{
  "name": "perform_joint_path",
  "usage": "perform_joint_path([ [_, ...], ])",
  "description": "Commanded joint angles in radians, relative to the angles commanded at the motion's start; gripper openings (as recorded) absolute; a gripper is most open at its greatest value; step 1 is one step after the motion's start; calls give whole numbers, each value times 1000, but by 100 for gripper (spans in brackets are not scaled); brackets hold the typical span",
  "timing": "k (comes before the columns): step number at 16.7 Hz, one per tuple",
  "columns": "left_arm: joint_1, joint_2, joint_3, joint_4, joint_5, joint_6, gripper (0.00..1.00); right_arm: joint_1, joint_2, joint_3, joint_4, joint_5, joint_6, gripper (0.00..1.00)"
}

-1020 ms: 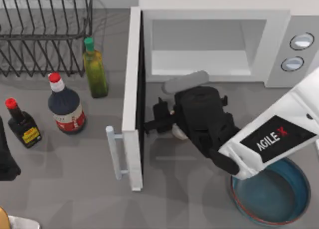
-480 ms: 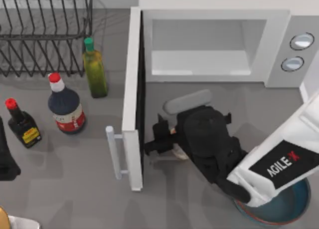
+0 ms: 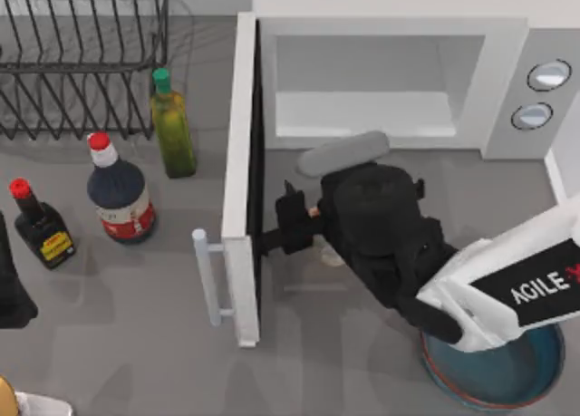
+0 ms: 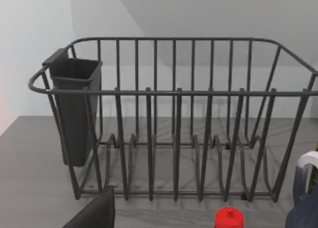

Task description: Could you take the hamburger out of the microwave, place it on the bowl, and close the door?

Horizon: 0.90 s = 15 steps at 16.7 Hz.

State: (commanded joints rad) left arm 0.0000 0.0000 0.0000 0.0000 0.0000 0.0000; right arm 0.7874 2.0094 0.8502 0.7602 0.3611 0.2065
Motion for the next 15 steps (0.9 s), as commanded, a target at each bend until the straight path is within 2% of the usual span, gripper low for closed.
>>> perform_joint_path([
  [8, 0, 0, 0, 0, 0, 0, 100, 0, -180, 28, -243, -4, 1, 0],
  [15, 0, 0, 0, 0, 0, 0, 100, -4, -194, 27, -267, -5, 2, 0],
])
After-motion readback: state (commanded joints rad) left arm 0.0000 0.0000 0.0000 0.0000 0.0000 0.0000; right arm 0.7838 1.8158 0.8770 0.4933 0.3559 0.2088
